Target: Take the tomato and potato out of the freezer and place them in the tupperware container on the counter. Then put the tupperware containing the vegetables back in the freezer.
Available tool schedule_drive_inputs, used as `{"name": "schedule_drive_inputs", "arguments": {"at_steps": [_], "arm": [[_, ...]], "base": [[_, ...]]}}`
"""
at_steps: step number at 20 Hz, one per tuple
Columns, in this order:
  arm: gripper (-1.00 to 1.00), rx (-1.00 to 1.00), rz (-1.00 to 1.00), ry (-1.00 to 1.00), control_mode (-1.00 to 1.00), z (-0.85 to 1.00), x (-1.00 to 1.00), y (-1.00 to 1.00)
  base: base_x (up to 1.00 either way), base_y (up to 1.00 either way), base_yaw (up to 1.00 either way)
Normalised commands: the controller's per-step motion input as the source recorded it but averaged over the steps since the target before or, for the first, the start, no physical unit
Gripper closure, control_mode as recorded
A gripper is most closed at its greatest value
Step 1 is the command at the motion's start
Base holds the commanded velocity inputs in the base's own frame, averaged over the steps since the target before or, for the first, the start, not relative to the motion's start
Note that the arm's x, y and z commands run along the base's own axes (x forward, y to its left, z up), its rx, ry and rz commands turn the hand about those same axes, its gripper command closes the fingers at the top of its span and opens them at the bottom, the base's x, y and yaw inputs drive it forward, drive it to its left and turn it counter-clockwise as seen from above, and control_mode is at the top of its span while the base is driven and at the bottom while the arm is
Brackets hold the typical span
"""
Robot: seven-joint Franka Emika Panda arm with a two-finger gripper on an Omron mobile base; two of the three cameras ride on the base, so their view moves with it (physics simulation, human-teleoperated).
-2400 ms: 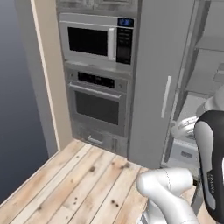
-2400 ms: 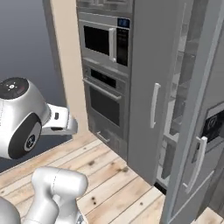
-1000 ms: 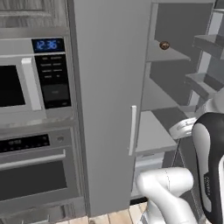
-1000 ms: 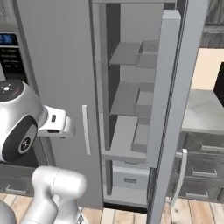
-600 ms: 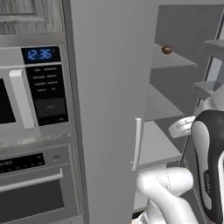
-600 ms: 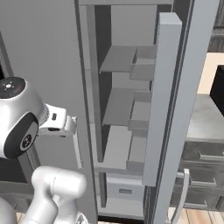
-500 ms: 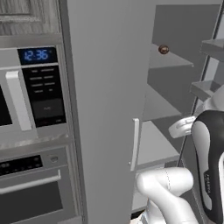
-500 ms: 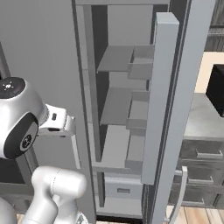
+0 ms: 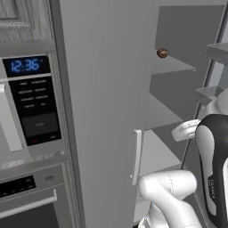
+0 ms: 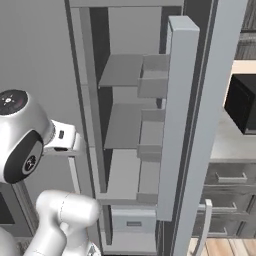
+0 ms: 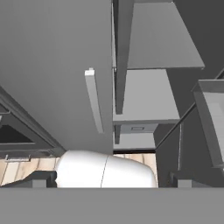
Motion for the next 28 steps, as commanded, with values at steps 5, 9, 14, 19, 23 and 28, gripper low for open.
{"name": "schedule_drive_inputs", "arguments": {"at_steps": [5,9,14,19,23,28], "arm": [[-1.0,0.0,0.0,0.0,1.0,0.0,0.0,0.0],[-1.0,0.0,0.0,0.0,1.0,0.0,0.0,0.0],[-1.0,0.0,0.0,0.0,1.0,0.0,0.0,0.0],[-1.0,0.0,0.0,0.0,-1.0,0.0,0.0,0.0],[-1.0,0.05,-0.01,-0.01,-1.0,0.17,0.0,0.0],[-1.0,0.01,-0.04,-0.05,-1.0,0.32,0.05,0.0]], "base": [[0.06,-0.2,-0.09],[0.09,-0.24,-0.06],[0.06,0.0,-0.01],[0.0,-0.01,0.0],[0.0,0.0,0.0],[0.0,0.0,0.0]]}}
